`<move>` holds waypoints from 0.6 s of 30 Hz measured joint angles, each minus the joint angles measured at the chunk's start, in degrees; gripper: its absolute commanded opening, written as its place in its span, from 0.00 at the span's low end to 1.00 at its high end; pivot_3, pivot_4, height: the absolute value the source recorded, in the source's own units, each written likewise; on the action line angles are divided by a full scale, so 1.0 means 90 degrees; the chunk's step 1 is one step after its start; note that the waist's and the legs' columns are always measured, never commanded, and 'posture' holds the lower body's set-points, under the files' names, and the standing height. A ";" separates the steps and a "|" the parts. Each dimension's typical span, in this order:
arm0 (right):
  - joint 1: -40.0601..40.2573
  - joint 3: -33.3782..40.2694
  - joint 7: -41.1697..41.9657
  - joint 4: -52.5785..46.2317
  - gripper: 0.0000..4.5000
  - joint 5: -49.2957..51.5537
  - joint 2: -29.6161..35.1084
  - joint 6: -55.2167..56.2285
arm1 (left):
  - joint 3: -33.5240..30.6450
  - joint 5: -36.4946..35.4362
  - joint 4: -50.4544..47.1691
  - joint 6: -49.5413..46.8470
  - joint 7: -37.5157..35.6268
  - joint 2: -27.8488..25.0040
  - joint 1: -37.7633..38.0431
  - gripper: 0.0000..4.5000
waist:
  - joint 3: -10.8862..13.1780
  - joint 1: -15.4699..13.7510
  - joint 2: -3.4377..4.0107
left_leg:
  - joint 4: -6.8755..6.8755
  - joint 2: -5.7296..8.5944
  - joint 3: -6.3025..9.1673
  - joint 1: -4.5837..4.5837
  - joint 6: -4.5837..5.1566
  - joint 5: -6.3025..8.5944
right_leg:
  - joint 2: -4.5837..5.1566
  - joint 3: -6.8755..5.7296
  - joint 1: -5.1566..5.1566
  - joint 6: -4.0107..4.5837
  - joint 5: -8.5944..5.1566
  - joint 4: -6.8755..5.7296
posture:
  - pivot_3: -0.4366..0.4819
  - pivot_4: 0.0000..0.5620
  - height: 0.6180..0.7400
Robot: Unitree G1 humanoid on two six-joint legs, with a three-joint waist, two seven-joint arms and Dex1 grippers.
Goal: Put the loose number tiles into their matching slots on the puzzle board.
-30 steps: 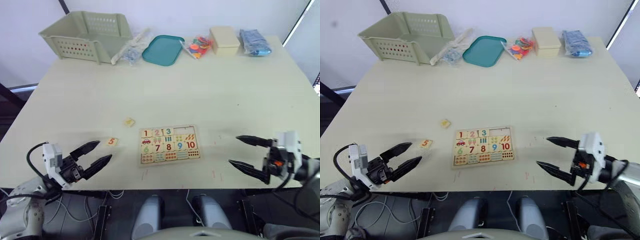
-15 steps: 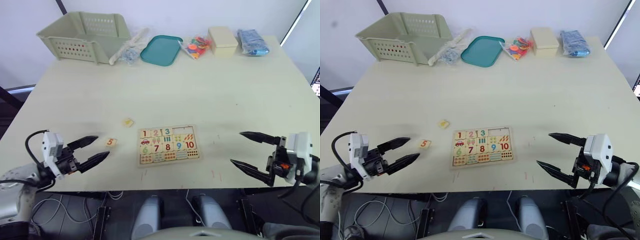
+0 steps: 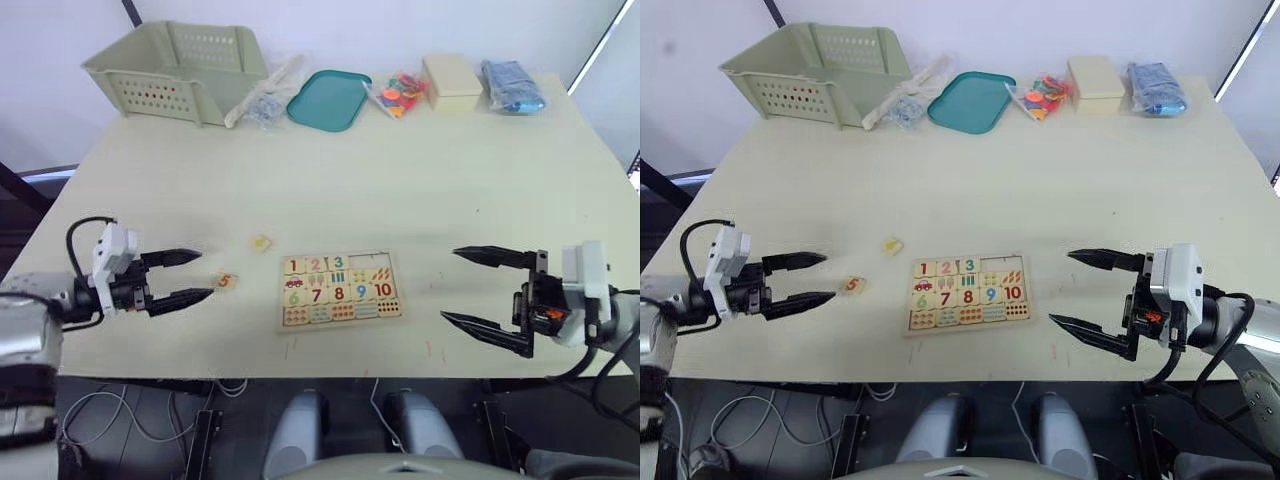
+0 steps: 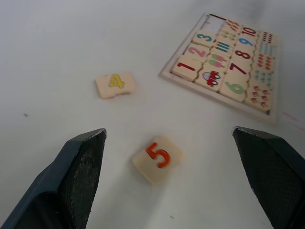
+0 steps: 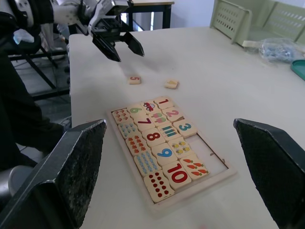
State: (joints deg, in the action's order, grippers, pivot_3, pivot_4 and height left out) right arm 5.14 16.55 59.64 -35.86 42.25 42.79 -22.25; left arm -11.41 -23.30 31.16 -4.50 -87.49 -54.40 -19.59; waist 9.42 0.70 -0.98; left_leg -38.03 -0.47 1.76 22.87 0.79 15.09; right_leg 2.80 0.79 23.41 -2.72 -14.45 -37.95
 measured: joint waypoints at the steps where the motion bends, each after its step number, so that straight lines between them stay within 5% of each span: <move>1: 0.0009 0.0009 -0.0001 0.0005 1.00 0.0013 0.0001 0.0000 | 0.0054 0.0052 0.0086 0.0027 -0.0013 0.0012 -0.0100 1.00 | 0.0000 0.0002 0.0000 | -0.0003 -0.0001 0.0002 -0.0001 0.0001 0.0001 | 0.0000 0.0003 0.0000 0.0000 0.0000 -0.0001 | 0.48 0.27 1.00; 13: 0.0354 0.0427 -0.0157 -0.0016 1.00 0.0372 0.0017 0.0004 | 0.1818 0.1236 0.3112 0.1796 -0.0331 0.0479 -0.3163 1.00 | 0.0002 -0.0048 -0.0011 | -0.0031 0.0007 -0.0003 0.0011 0.0004 0.0002 | -0.0001 -0.0013 -0.0008 -0.0003 0.0001 -0.0005 | 0.48 0.27 1.00; 18: 0.0641 0.0577 -0.0192 -0.0142 1.00 0.0417 0.0019 0.0006 | 0.2184 0.1602 0.3907 0.2249 -0.0333 0.0851 -0.3662 0.94 | 0.0005 0.0021 -0.0016 | -0.0030 0.0005 0.0000 0.0011 0.0005 0.0003 | -0.0005 -0.0011 -0.0006 -0.0003 0.0001 -0.0009 | 0.48 0.27 1.00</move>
State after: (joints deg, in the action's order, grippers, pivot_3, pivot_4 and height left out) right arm 10.91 21.75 57.91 -37.14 46.01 42.97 -22.20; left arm 8.25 -8.88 66.33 15.74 -90.49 -46.74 -52.55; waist 9.47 0.89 -1.12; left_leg -38.30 -0.42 1.76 22.97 0.83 15.12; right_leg 2.76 0.70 23.35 -2.74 -14.44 -38.04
